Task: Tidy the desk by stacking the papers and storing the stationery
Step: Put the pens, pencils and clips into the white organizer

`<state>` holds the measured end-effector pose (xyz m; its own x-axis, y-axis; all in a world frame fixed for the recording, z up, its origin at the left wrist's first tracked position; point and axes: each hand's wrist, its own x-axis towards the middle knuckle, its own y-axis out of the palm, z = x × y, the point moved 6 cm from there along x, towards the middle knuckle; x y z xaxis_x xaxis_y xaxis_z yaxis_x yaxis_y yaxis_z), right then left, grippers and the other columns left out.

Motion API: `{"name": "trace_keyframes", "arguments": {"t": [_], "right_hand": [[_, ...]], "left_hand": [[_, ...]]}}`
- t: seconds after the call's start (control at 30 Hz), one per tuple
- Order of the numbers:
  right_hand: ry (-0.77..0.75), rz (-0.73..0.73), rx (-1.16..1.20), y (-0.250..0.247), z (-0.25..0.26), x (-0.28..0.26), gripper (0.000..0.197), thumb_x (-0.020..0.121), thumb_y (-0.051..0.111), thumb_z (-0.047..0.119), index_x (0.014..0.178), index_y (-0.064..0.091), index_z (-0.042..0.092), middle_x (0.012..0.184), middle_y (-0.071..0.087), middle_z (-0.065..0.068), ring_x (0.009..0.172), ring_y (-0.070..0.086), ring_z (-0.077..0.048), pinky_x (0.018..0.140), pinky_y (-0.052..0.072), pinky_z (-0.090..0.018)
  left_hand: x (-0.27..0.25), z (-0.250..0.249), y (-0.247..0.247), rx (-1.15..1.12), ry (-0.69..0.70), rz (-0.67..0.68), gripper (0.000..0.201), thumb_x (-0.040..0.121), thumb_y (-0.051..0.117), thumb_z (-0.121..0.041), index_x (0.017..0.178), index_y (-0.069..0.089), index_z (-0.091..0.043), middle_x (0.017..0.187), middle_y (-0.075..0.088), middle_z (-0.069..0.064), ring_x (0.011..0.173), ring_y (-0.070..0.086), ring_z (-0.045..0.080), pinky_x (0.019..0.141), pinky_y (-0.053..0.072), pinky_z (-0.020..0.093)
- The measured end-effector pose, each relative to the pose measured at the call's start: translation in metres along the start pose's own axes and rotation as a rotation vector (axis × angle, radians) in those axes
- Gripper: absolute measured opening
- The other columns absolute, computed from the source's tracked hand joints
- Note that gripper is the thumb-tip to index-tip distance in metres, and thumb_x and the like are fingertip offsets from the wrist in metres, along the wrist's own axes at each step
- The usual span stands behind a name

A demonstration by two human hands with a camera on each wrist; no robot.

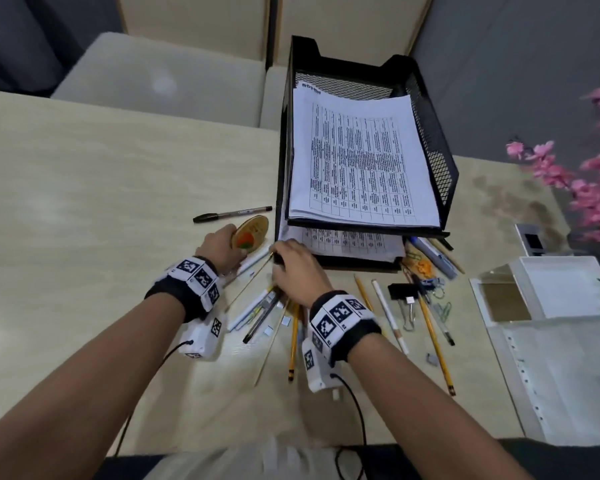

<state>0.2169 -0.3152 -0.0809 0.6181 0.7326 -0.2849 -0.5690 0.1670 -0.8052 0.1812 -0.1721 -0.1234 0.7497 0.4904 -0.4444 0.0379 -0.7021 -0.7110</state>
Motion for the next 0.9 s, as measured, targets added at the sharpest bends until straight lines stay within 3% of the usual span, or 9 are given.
{"name": "trace_keyframes", "arguments": {"t": [0.13,0.23,0.3,0.4,0.47,0.53,0.67,0.8,0.9], "right_hand": [[0.092,-0.143,0.239,-0.006,0.002,0.002,0.057,0.091,0.054,0.021,0.142,0.03,0.02,0.148,0.035,-0.009,0.138,0.031,-0.025,0.113,0.031,-0.039],[0.128,-0.226,0.585,-0.013,0.0,-0.003,0.04,0.09,0.057,0.016,0.129,0.049,0.011,0.127,0.057,-0.012,0.116,0.053,-0.023,0.092,0.05,-0.025],[0.117,-0.294,0.724,-0.024,-0.005,-0.014,0.019,0.091,0.056,0.009,0.108,0.061,0.006,0.11,0.066,-0.013,0.097,0.061,-0.018,0.086,0.051,-0.024],[0.157,-0.399,0.764,-0.045,-0.033,-0.042,0.011,0.092,0.053,0.01,0.093,0.059,0.018,0.099,0.066,-0.004,0.093,0.062,-0.015,0.085,0.051,-0.025],[0.188,-0.482,0.764,-0.065,-0.06,-0.067,0.011,0.094,0.049,0.009,0.096,0.055,0.018,0.097,0.064,0.001,0.089,0.061,-0.006,0.081,0.05,-0.015],[0.222,-0.62,0.724,-0.094,-0.091,-0.096,0.011,0.095,0.046,0.008,0.099,0.053,0.016,0.096,0.063,-0.001,0.089,0.061,-0.009,0.076,0.049,-0.009],[0.334,-0.925,0.584,-0.161,-0.162,-0.149,0.016,0.094,0.043,0.006,0.107,0.053,0.007,0.102,0.061,-0.01,0.098,0.06,-0.026,0.088,0.05,-0.036],[0.445,-1.134,0.48,-0.224,-0.224,-0.194,0.029,0.094,0.042,0.003,0.121,0.051,0.006,0.113,0.057,-0.005,0.107,0.054,-0.021,0.1,0.045,-0.039],[0.508,-1.133,0.422,-0.247,-0.264,-0.204,0.031,0.093,0.041,0.002,0.121,0.052,0.008,0.125,0.056,-0.013,0.118,0.052,-0.028,0.104,0.042,-0.042]], "left_hand": [[-0.032,0.002,-0.013,-0.07,0.2,-0.004,0.016,0.085,0.058,-0.002,0.093,0.047,-0.011,0.095,0.062,0.02,0.09,0.057,0.03,0.068,0.035,0.027],[-0.052,-0.01,-0.01,-0.201,0.301,0.048,0.017,0.084,0.064,-0.007,0.094,0.053,-0.014,0.086,0.061,0.008,0.078,0.055,0.021,0.063,0.039,0.02],[-0.057,-0.028,-0.002,-0.238,0.363,0.085,0.019,0.082,0.068,-0.012,0.097,0.057,-0.017,0.084,0.061,0.001,0.071,0.055,0.012,0.063,0.038,0.009],[-0.058,-0.063,0.019,-0.185,0.415,0.124,0.027,0.081,0.07,-0.018,0.105,0.063,-0.008,0.089,0.062,0.002,0.079,0.055,0.016,0.066,0.04,0.018],[-0.056,-0.088,0.037,-0.121,0.435,0.163,0.027,0.081,0.07,-0.016,0.103,0.061,-0.005,0.088,0.06,0.003,0.083,0.055,0.016,0.066,0.04,0.019],[-0.058,-0.117,0.059,-0.093,0.477,0.243,0.02,0.083,0.067,-0.012,0.1,0.058,-0.007,0.083,0.061,0.004,0.082,0.058,0.017,0.066,0.044,0.016],[-0.065,-0.183,0.105,0.121,0.638,0.321,0.013,0.089,0.058,-0.016,0.1,0.06,-0.008,0.095,0.067,0.007,0.086,0.061,0.019,0.076,0.048,0.028],[-0.064,-0.245,0.144,0.259,0.691,0.338,0.019,0.091,0.052,-0.014,0.103,0.062,-0.003,0.107,0.065,0.013,0.1,0.06,0.027,0.083,0.046,0.029],[-0.05,-0.274,0.17,0.356,0.653,0.313,0.025,0.092,0.046,-0.015,0.103,0.063,-0.001,0.108,0.065,0.019,0.099,0.062,0.031,0.084,0.049,0.032]]}}
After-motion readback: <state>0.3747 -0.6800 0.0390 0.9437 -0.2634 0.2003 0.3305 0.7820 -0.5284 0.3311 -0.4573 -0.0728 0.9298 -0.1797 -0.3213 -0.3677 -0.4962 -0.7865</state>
